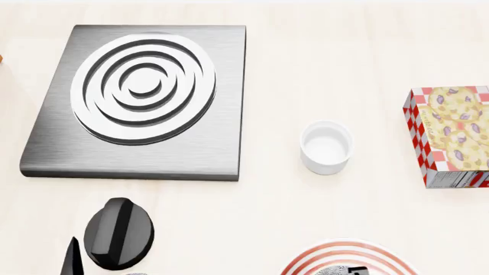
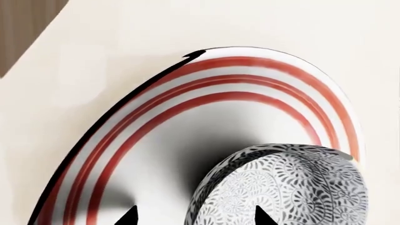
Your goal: Pick the akita bowl on the ramekin and place it on the plate.
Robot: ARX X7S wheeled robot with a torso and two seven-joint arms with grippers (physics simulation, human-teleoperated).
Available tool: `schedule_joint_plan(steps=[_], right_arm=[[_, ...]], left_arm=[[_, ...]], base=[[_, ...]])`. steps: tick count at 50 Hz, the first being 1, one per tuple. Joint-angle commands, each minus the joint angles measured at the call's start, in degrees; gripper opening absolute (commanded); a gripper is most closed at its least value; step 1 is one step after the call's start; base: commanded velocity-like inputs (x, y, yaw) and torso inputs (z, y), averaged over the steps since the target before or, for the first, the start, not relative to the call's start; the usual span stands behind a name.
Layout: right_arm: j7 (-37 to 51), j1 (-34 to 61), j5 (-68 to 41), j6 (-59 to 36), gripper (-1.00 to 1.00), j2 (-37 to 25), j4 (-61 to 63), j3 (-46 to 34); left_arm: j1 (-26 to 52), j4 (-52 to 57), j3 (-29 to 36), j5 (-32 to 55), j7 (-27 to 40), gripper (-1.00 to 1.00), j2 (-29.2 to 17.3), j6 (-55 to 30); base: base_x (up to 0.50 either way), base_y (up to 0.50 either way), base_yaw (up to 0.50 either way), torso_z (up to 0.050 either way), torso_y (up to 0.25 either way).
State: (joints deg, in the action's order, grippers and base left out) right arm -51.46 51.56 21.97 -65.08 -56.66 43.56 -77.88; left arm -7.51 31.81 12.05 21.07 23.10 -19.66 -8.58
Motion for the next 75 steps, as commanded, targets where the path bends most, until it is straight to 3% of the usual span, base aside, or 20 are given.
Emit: schedule_joint_plan(steps=[1,14,33,40,43,49,53,57,58,61,75], right_arm=[[0.9,-0.7,-0.6,0.5,1.00,0.1,0.1,0.7],[0.0,0.0,-0.2,-1.1,1.00,-0.8,3.8,1.5],[5.9,-5.3,-9.5,1.4,1.00,-2.6,10.9,17.0],[17.1,-14.1,-19.0,11.7,1.00,-1.0,8.2,31.1],[29.4,-24.3,-26.6,25.9,1.00,2.0,2.6,43.2],[40.4,-36.7,-33.6,51.0,1.00,7.2,-8.5,51.7],[44.3,-41.8,-34.7,60.7,1.00,10.2,-12.1,54.1],[45.1,-42.7,-34.0,62.1,1.00,10.5,-12.7,54.3],[48.1,-45.5,-35.4,67.4,1.00,12.9,-15.0,56.6],[50.1,-46.9,-35.6,70.9,1.00,14.8,-16.9,57.7],[59.4,-48.9,-39.8,76.4,1.00,22.3,-22.6,64.2]], left_arm=[[0.1,0.0,0.2,0.1,0.2,1.00,-0.2,0.0],[0.2,-0.2,0.4,0.2,0.3,1.00,-0.3,0.2],[0.2,-0.3,0.8,0.2,0.6,1.00,-0.6,0.3],[0.2,-0.5,0.9,0.2,0.6,1.00,-0.7,0.5],[0.4,-1.3,1.2,0.0,0.5,1.00,-0.4,0.8],[0.2,-0.9,1.4,0.2,0.5,1.00,-0.6,0.8],[0.3,-1.1,1.3,0.6,0.4,1.00,-0.7,0.8],[0.3,-0.8,1.1,1.0,0.5,1.00,-0.8,0.7],[0.5,-1.3,1.0,1.0,0.4,1.00,-0.7,1.0],[0.4,-1.0,1.2,1.0,0.3,1.00,-0.9,1.1],[0.2,-1.3,0.7,2.2,-0.4,1.00,-1.1,2.5]], base=[[0.00,0.00,0.00,0.000,0.000],[0.00,0.00,0.00,0.000,0.000],[0.00,0.00,0.00,0.000,0.000],[0.00,0.00,0.00,0.000,0.000],[0.00,0.00,0.00,0.000,0.000],[0.00,0.00,0.00,0.000,0.000],[0.00,0.00,0.00,0.000,0.000],[0.00,0.00,0.00,0.000,0.000],[0.00,0.00,0.00,0.000,0.000],[0.00,0.00,0.00,0.000,0.000],[0.00,0.00,0.00,0.000,0.000]])
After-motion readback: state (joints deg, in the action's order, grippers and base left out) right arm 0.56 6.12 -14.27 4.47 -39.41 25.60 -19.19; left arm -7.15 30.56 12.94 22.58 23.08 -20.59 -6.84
